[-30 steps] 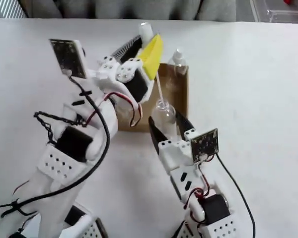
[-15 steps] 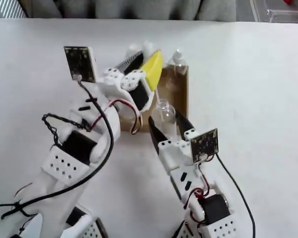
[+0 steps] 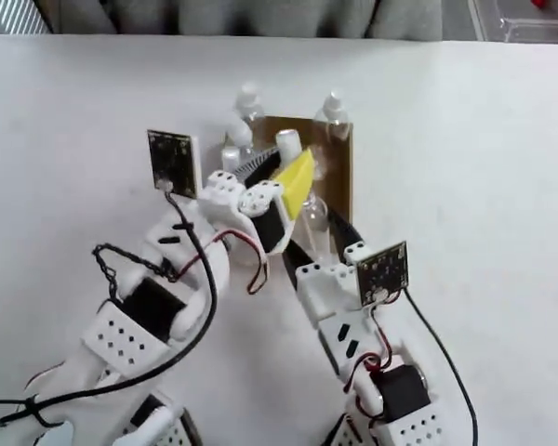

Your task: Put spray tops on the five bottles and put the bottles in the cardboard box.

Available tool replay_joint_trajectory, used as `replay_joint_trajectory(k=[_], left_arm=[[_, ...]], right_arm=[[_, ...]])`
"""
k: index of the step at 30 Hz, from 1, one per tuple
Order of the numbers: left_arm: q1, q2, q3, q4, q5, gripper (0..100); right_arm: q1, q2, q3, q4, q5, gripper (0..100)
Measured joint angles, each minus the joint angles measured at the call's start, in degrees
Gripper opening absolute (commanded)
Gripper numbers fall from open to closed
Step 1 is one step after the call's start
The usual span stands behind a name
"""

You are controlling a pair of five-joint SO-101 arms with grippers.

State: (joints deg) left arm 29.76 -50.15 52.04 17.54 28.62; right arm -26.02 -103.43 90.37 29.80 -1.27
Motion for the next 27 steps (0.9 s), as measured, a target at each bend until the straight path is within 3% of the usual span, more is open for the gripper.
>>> replay_joint_trajectory(k=[4, 12, 27], left_arm=[[0.09, -0.09, 0.97, 0.00, 0.00, 4], [0.09, -0.09, 4.31, -0.09, 0.18, 32], [0.26, -4.66, 5.89, 0.00, 0.53, 32]], right_arm=[[0.00, 0.00, 0.00, 0.00, 0.00, 1.5], [0.35, 0.44, 0.09, 0.00, 0.00, 1.5], [0.18, 0.44, 0.97, 0.00, -0.09, 1.5]])
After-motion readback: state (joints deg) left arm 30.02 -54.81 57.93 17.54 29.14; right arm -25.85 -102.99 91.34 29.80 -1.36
